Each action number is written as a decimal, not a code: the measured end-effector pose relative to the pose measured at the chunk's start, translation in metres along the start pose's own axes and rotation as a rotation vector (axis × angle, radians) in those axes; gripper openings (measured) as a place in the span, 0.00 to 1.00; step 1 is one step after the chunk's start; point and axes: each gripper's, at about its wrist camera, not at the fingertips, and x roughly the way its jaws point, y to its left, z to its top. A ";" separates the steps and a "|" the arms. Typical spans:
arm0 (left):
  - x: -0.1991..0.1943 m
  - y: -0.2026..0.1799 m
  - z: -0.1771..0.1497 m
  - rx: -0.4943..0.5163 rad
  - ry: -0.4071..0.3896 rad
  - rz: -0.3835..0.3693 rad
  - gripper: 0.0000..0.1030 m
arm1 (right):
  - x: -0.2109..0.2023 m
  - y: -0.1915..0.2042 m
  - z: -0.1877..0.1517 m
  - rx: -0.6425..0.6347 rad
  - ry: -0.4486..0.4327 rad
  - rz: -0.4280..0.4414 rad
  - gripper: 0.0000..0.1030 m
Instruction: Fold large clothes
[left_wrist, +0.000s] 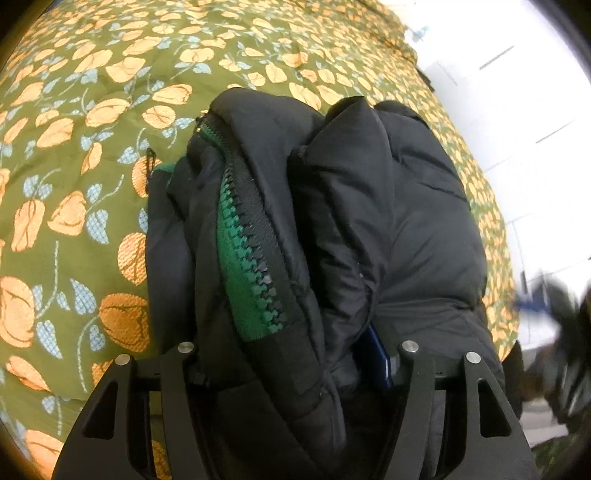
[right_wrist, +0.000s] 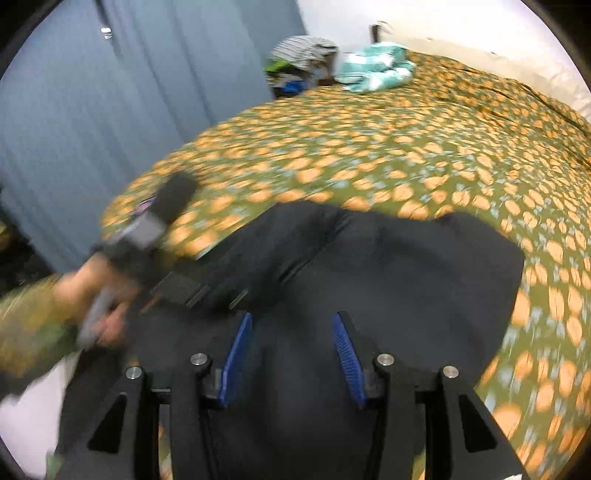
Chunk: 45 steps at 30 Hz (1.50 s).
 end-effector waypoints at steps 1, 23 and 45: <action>-0.001 -0.002 0.001 0.011 0.009 0.008 0.63 | -0.004 0.008 -0.013 -0.009 0.003 0.007 0.46; -0.006 -0.007 -0.005 -0.010 -0.023 0.064 0.73 | 0.010 0.028 -0.024 0.047 0.022 -0.074 0.46; -0.022 0.033 -0.028 -0.219 -0.103 -0.085 0.82 | 0.056 -0.005 0.054 0.161 0.078 0.045 0.48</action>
